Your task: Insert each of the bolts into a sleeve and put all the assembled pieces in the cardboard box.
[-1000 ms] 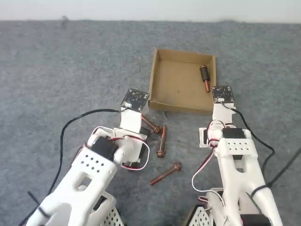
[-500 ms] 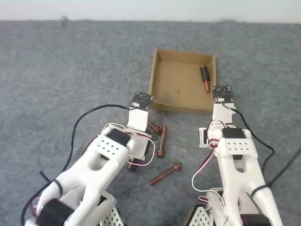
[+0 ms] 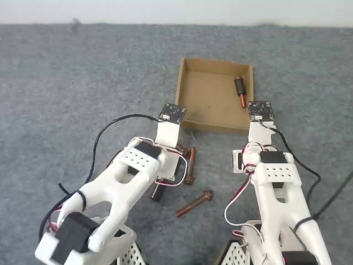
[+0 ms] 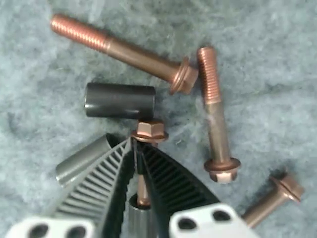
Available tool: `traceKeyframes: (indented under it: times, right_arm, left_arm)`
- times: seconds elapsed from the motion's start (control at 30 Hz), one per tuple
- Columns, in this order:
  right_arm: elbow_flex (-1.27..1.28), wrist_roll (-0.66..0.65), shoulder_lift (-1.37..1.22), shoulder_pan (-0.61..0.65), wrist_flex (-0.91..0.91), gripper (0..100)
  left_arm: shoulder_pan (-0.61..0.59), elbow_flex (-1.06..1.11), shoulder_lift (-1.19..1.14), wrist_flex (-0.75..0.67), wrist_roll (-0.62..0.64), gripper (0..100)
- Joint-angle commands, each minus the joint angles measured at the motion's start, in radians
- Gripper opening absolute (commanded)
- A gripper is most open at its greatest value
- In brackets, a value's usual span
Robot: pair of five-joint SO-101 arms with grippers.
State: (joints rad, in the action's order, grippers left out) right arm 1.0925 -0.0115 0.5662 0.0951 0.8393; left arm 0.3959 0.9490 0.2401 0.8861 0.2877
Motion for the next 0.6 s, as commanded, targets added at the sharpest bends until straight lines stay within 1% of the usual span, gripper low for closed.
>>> traceKeyframes:
  times: [0.0, 0.1, 0.2, 0.27, 0.37, 0.5, 0.57]
  right_arm:
    - [-0.011, -0.025, 0.051, 0.012, -0.016, 0.6]
    - [-0.011, -0.025, 0.051, 0.012, -0.016, 0.6]
    - [-0.011, -0.025, 0.051, 0.012, -0.016, 0.6]
    - [-0.011, -0.025, 0.051, 0.012, -0.016, 0.6]
    - [-0.011, -0.025, 0.051, 0.012, -0.016, 0.6]
    - [-0.011, -0.025, 0.051, 0.012, -0.016, 0.6]
    - [-0.011, -0.025, 0.051, 0.012, -0.016, 0.6]
  left_arm:
    - [0.006, -0.074, 0.002, 0.041, 0.008, 1]
    - [0.006, -0.093, 0.034, 0.084, 0.008, 1]
    - [0.006, -0.076, 0.081, 0.094, 0.005, 1]
    - [0.006, -0.050, 0.100, 0.087, -0.035, 1]
    - [0.006, -0.036, 0.091, 0.087, -0.092, 1]
    - [0.008, -0.044, 0.035, 0.084, -0.097, 1]
    - [0.028, -0.054, 0.002, 0.074, -0.097, 1]
